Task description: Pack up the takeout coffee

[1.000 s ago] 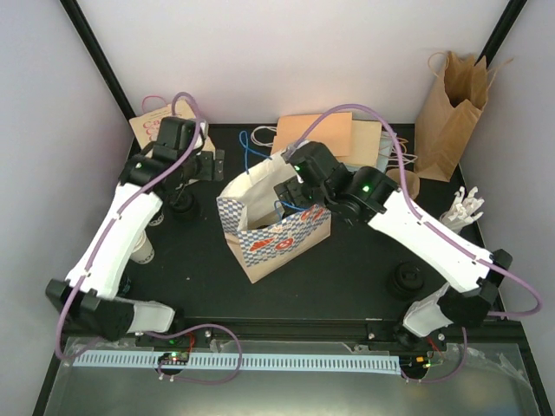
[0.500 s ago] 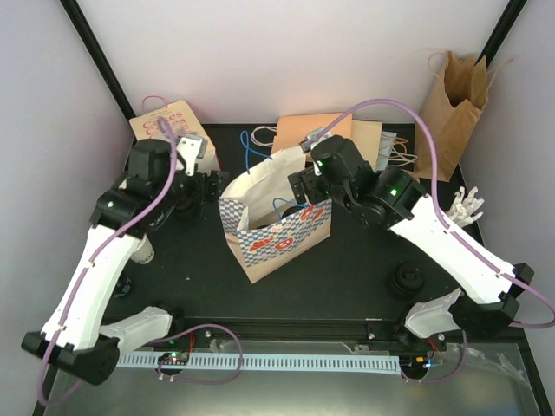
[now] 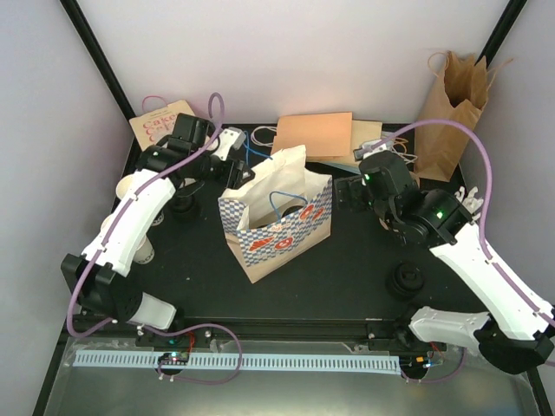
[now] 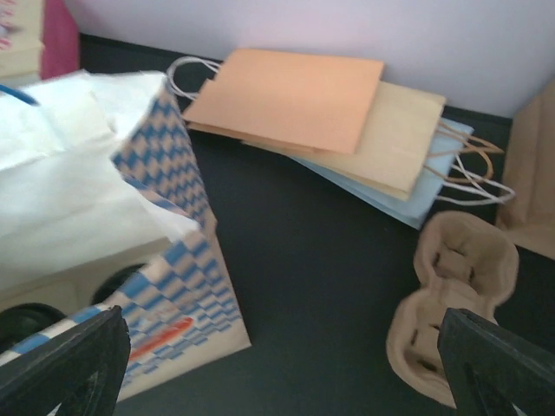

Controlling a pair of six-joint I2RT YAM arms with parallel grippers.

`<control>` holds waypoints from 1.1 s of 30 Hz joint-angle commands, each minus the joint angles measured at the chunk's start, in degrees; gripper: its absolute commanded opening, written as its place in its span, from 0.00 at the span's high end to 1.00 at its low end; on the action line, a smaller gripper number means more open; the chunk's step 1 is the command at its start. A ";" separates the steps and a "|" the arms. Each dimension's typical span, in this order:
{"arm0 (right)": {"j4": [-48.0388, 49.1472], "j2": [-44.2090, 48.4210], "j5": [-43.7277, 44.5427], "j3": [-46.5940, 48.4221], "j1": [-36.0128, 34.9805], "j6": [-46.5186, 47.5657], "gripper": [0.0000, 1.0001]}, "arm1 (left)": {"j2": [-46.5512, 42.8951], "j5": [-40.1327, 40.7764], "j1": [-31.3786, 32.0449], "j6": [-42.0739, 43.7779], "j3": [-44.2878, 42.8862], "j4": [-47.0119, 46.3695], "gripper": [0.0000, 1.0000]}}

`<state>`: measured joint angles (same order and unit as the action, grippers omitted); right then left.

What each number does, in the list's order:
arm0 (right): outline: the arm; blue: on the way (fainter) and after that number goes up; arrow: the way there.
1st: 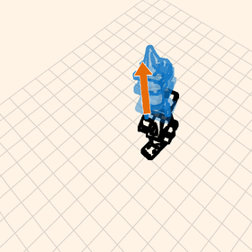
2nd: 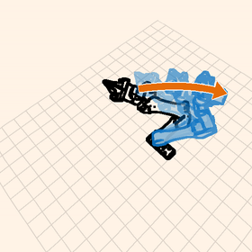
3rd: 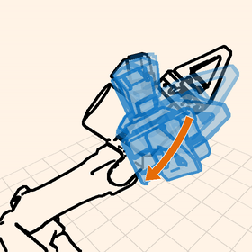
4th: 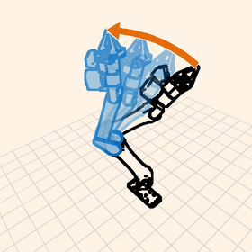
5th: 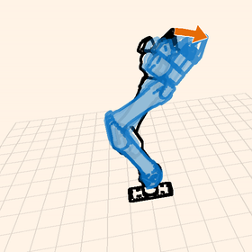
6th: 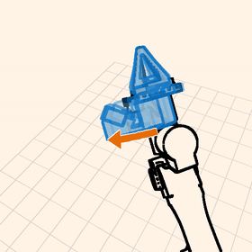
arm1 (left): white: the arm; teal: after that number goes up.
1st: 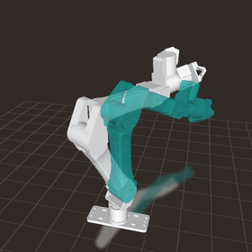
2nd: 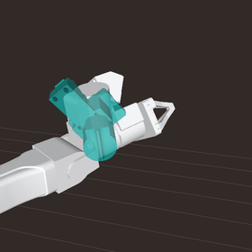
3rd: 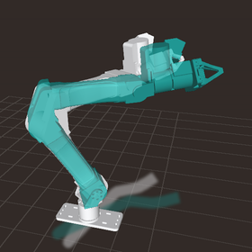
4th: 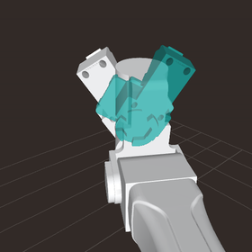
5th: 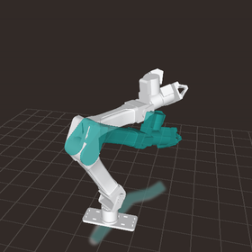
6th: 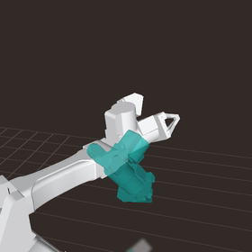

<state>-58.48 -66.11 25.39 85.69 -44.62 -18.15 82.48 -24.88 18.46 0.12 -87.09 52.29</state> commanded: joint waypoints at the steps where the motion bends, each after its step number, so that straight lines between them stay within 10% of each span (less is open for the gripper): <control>1: -0.74 2.66 0.26 -3.73 2.07 -1.10 0.01 | 1.72 -3.99 0.26 1.78 -2.73 2.51 0.41; 12: -1.24 5.27 1.38 -7.23 4.28 -1.80 0.00 | 7.99 -2.79 2.18 -1.62 -6.94 0.21 0.97; 33: -5.11 14.97 2.98 -12.30 5.00 -10.70 0.00 | 11.98 7.14 -0.53 -21.87 -8.76 -6.34 0.98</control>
<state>-66.48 -56.05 28.14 77.97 -40.05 -28.23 96.97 -19.92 18.65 -15.66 -97.17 49.04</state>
